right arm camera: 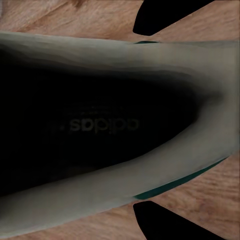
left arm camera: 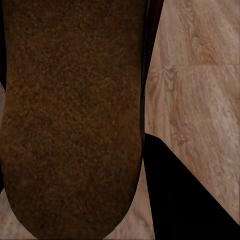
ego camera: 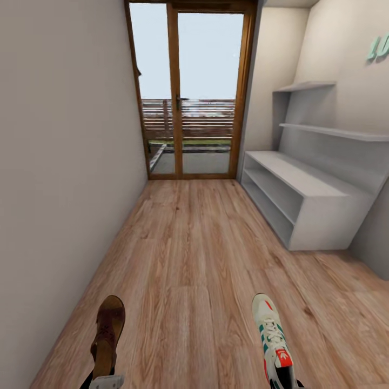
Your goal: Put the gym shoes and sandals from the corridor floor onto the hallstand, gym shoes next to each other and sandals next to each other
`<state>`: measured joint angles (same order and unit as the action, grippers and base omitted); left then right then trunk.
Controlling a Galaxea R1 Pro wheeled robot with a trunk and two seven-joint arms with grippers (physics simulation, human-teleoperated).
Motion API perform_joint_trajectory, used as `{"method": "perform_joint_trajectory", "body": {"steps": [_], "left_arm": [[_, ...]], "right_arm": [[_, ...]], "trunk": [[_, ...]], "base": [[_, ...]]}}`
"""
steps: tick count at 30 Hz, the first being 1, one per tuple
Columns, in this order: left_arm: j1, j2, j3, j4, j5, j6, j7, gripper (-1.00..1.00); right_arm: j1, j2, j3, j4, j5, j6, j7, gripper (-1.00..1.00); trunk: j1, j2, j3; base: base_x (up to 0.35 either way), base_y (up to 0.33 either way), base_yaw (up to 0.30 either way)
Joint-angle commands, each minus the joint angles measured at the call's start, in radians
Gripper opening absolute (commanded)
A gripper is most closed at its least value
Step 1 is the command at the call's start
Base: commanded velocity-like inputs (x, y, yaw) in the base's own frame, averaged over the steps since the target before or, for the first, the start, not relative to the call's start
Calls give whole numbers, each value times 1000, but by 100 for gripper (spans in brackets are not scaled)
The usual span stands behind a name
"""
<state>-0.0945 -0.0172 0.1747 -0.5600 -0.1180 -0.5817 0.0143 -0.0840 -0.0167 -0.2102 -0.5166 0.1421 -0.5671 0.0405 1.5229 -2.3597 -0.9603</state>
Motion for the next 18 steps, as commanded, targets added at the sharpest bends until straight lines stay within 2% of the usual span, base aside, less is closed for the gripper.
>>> {"method": "perform_joint_trajectory", "body": {"steps": [1,18], "left_arm": [[-1,-1,6,0,-14,-3,3,-100],[-1,-1,6,0,-14,-3,3,-100]], "right_arm": [[-1,1,-8,1,10,-4,4,-100],[-1,0,-8,7,14,-4,7,-100]], "trunk": [[0,0,-1],[0,0,-2]], "base": [[339,0,-37],[339,0,-5]]}}
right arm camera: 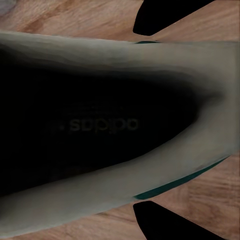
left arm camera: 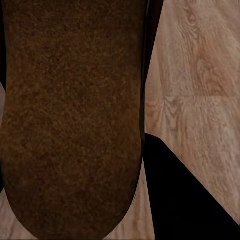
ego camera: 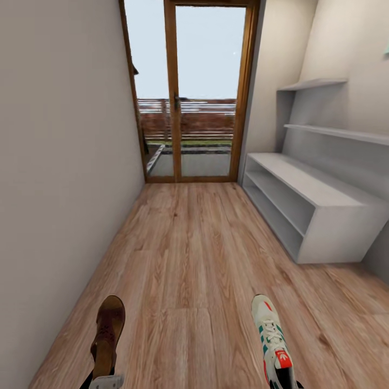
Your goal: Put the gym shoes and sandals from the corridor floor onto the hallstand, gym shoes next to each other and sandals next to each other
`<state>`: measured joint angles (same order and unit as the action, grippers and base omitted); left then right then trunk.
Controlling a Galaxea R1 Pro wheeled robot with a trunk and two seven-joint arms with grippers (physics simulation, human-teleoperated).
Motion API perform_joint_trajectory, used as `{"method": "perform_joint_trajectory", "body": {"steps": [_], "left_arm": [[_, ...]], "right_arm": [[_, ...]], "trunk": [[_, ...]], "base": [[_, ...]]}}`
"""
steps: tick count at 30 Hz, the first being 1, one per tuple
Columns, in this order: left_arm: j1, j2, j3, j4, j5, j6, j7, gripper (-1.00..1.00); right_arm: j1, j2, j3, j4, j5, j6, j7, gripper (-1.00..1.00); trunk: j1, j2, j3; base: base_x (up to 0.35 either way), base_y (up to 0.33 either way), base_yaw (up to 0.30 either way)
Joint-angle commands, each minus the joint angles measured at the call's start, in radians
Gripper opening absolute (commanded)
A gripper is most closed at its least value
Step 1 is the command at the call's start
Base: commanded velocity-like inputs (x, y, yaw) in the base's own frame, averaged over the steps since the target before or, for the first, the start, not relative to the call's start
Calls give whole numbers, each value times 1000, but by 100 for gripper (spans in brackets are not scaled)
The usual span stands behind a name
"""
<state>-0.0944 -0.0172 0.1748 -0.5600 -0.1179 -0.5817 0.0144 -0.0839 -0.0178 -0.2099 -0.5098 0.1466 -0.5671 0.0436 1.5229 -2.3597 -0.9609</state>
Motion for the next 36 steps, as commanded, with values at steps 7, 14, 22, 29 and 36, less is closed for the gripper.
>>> {"method": "perform_joint_trajectory", "body": {"steps": [7,14,22,29,36], "left_arm": [[-1,-1,6,0,-14,-3,3,-100],[-1,-1,6,0,-14,-3,3,-100],[-1,-1,6,0,-14,-3,3,-100],[-1,-1,6,0,-14,-3,3,-100],[-1,-1,6,0,-14,-3,3,-100]], "right_arm": [[-1,1,-8,-1,9,-4,4,-100],[-1,1,-8,-2,7,-4,3,-100],[-1,1,-8,-7,6,-4,1,-100],[-1,1,-8,-7,5,-4,1,-100],[-1,1,-8,-6,5,-4,1,-100]], "trunk": [[0,0,-1],[0,0,-1],[0,0,-8],[0,0,-15],[0,0,-15]], "base": [[339,0,0],[339,0,0],[339,0,0],[339,0,0],[339,0,0]]}}
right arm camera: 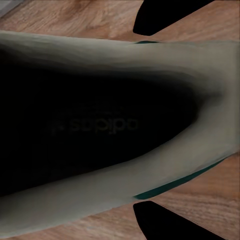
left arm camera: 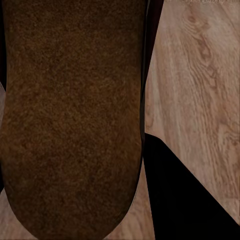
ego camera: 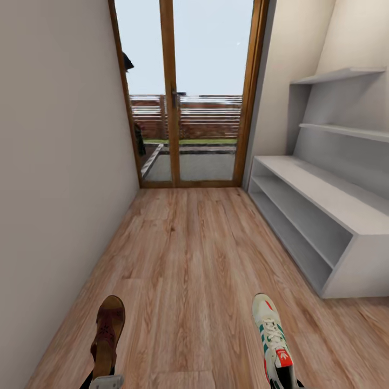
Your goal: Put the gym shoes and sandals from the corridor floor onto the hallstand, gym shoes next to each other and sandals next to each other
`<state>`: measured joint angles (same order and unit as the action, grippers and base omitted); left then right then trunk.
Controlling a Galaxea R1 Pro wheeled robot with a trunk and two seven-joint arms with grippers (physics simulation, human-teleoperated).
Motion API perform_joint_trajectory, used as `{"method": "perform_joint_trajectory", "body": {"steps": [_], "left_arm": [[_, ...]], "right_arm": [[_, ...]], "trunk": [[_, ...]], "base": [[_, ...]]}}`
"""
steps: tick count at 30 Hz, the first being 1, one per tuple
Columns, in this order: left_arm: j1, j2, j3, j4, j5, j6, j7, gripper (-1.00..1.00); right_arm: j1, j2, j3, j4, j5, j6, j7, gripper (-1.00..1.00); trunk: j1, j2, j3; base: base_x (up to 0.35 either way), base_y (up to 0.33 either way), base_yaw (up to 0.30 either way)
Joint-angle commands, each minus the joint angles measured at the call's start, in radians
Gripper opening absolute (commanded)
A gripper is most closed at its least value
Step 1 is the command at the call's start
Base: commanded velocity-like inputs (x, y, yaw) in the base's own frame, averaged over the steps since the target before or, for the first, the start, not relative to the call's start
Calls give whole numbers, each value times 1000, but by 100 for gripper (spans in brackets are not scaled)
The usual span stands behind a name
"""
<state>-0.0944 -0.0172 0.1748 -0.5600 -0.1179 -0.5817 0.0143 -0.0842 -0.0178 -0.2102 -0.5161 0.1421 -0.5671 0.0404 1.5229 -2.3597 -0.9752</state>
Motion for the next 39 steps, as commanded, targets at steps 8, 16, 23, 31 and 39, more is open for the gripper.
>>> {"method": "perform_joint_trajectory", "body": {"steps": [8,16,23,31,39], "left_arm": [[-1,-1,6,0,-14,-3,3,-100],[-1,-1,7,0,-14,-3,3,-100],[-1,-1,7,0,-14,-3,3,-100],[-1,-1,7,0,-14,-3,3,-100],[-1,-1,7,0,-14,-3,3,-100]], "right_arm": [[-1,1,-8,1,10,-4,4,-100],[-1,2,-8,2,10,-4,4,-100],[-1,2,-9,2,8,-4,3,-100],[-1,1,-9,5,9,-4,3,-100],[-1,1,-9,5,10,-4,3,-100]], "trunk": [[0,0,-1],[0,0,-5],[0,0,-13],[0,0,-14],[0,0,-14]], "base": [[339,0,0],[339,0,0],[339,0,25],[339,0,5],[339,0,0]]}}
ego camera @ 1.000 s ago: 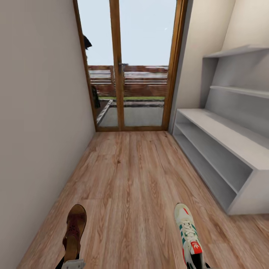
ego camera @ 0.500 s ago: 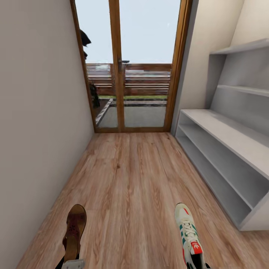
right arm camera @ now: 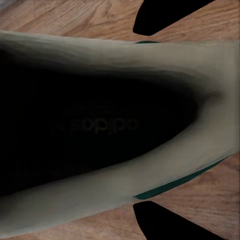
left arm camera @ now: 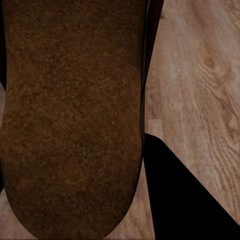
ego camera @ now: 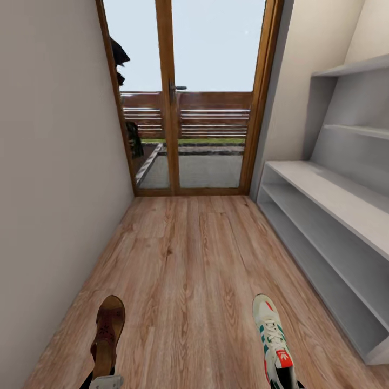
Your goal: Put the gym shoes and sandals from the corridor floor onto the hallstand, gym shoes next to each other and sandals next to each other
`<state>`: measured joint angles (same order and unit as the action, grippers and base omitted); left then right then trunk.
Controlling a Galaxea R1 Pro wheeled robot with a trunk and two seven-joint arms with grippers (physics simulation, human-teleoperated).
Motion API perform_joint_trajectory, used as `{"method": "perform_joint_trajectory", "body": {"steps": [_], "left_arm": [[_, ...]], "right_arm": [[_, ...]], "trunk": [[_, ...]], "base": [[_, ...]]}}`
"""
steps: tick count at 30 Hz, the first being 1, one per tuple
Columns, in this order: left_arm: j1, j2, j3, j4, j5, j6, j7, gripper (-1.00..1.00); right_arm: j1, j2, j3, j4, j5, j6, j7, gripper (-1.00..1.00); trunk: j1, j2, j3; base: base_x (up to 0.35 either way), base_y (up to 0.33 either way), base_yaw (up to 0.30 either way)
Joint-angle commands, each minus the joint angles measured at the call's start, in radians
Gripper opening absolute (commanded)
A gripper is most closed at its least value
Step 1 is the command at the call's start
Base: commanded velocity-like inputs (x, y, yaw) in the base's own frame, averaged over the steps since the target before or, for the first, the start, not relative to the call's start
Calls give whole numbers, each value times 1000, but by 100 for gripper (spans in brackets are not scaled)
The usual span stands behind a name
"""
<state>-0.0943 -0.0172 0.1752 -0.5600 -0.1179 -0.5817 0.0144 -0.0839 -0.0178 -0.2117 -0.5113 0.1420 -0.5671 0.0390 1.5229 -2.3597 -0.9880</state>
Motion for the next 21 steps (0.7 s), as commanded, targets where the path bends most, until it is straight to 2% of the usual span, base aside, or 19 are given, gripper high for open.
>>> {"method": "perform_joint_trajectory", "body": {"steps": [1,21], "left_arm": [[-1,-1,6,0,-14,-3,3,-100],[-1,-1,6,0,-14,-3,3,-100]], "right_arm": [[-1,1,-8,1,10,-4,4,-100],[-1,1,-7,2,13,-4,8,-100]], "trunk": [[0,0,-1],[0,0,-1]], "base": [[339,0,0],[339,0,0]]}}
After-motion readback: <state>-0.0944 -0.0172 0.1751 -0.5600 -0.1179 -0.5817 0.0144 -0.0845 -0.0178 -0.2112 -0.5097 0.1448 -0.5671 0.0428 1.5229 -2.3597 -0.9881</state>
